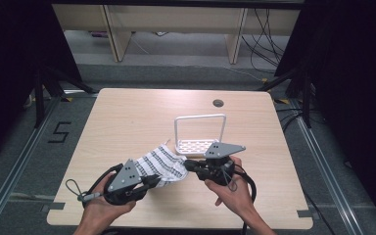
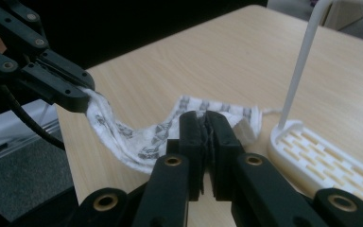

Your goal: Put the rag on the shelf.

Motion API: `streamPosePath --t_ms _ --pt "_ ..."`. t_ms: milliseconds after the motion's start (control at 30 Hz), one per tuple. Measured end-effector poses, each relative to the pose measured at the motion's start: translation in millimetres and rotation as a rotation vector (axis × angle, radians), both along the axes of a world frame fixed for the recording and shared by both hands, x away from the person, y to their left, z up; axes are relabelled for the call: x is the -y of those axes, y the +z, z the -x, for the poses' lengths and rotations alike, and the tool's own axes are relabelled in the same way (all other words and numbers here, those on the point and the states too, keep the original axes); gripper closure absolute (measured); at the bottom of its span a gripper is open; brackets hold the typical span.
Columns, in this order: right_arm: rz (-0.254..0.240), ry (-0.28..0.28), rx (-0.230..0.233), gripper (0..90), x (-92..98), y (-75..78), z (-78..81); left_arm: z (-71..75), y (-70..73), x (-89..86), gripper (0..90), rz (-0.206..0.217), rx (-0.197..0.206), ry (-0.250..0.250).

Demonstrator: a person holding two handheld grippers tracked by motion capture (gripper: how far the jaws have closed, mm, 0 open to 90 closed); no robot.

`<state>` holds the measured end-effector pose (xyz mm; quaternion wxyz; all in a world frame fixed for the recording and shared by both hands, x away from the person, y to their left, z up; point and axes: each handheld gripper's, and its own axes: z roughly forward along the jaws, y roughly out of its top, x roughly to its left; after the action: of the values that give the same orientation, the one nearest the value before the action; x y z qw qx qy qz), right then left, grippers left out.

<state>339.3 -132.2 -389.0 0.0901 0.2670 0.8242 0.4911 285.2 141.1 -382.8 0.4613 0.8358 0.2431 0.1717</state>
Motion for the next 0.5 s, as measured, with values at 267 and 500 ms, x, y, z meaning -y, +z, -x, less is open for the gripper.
streamPosePath --t_ms 267,500 --pt "-0.049 0.0 0.057 86.8 1.8 43.7 2.3 -7.8 41.3 -8.0 85.2 0.025 0.055 0.008" --pt "-0.07 0.021 0.091 86.9 4.2 66.9 5.7 -13.6 66.3 -11.0 85.2 0.062 0.081 0.011"
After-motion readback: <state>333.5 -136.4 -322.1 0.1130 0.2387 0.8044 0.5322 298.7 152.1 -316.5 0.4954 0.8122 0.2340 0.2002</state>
